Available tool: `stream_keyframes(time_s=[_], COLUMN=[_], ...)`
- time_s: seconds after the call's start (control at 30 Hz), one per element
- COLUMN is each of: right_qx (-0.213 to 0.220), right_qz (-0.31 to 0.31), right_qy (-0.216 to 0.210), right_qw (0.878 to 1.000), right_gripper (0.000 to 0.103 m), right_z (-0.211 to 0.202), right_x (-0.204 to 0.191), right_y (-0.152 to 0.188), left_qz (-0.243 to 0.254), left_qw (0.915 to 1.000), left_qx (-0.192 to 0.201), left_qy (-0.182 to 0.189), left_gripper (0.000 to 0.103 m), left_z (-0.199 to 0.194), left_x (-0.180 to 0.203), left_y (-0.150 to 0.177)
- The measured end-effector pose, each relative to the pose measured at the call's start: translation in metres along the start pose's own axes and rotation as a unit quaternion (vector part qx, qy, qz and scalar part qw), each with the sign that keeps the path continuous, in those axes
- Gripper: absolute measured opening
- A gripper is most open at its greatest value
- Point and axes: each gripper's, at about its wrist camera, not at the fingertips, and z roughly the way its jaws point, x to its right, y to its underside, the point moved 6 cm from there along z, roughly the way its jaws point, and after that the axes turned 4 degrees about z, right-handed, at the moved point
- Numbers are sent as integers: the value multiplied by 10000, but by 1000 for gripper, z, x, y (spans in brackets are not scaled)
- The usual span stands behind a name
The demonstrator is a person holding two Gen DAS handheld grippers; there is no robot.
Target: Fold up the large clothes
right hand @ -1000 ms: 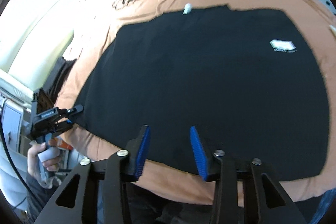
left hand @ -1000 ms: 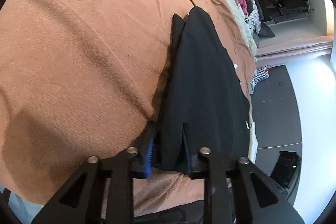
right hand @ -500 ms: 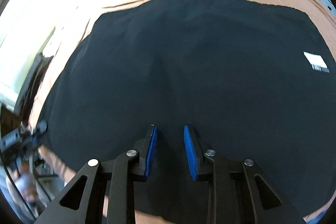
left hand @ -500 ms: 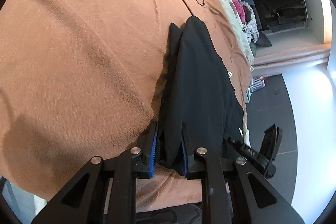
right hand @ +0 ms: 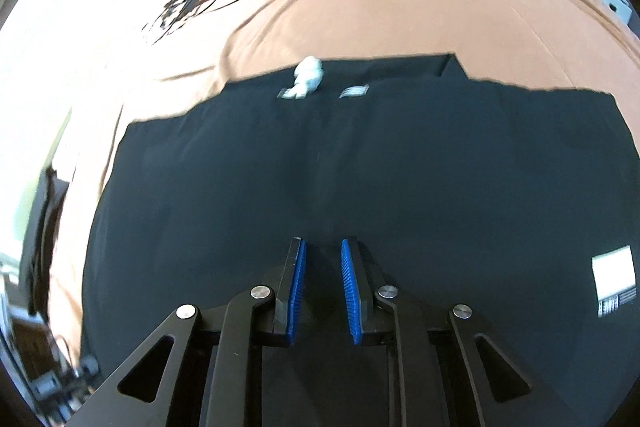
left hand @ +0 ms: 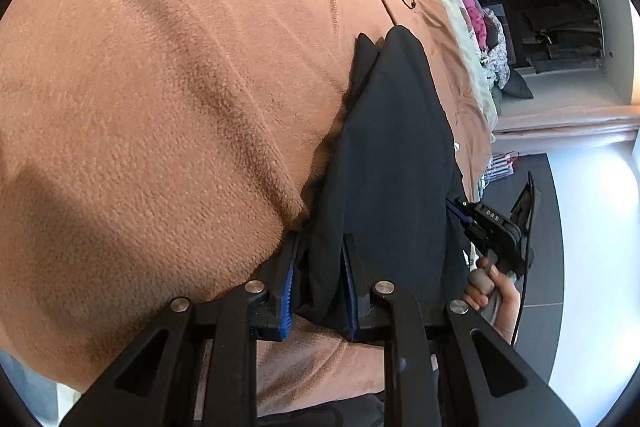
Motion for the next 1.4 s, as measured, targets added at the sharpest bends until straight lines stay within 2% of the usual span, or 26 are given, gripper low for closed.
stream_keyframes(time_s=[0.13, 0.3, 0.37, 0.43, 0.5, 0.7, 0.73, 0.83, 0.97, 1.07, 1.1, 1.13, 1.27, 1.4], right_qx=[113, 52, 67, 128, 142, 243, 223, 156, 56, -1, -58, -129, -315, -590], right_qz=[119, 201, 189, 130, 70, -82, -107, -181, -250, -219, -191, -131, 225, 557], right_qy=[46, -111, -145, -243, -306, -618, -662, -895, -1089, -1102, -1128, -1156, -1189, -1506], right_qw=[9999, 9997, 9997, 9995, 9994, 9978, 9975, 9957, 9937, 9937, 9934, 9931, 9921, 9853], right_gripper=[18, 19, 24, 37, 44, 44, 44, 38, 35, 24, 17, 15, 15, 14], right_z=[8, 10, 2, -12, -23, -70, -68, -86, -104, -105, -103, -99, -84, -62], right_x=[6, 12, 12, 8, 6, 4, -1, -7, -12, -12, -11, -11, -1, 2], right_y=[-21, -33, -31, -24, -17, 28, 29, 61, 107, 130, 137, 143, 165, 182], left_qz=[41, 87, 158, 287, 527, 912, 974, 1175, 1451, 1664, 1728, 1810, 2089, 2391], left_qw=[10000, 9998, 9996, 9991, 9977, 9930, 9921, 9888, 9842, 9802, 9789, 9773, 9717, 9659], left_qx=[68, 181, 229, 280, 356, 460, 468, 484, 470, 441, 427, 409, 307, 86], left_qy=[-51, -40, 24, 126, 229, 597, 643, 778, 898, 981, 1003, 1024, 1056, 994], left_gripper=[20, 18, 17, 15, 15, 14, 13, 13, 13, 13, 13, 13, 13, 13], left_z=[-1, -6, -12, -20, -28, -47, -48, -53, -56, -56, -55, -54, -46, -28], left_x=[0, 5, 12, 24, 40, 90, 96, 118, 150, 173, 182, 190, 222, 247], left_y=[5, 8, 8, 7, 7, 3, 2, 3, 5, 9, 10, 12, 22, 38])
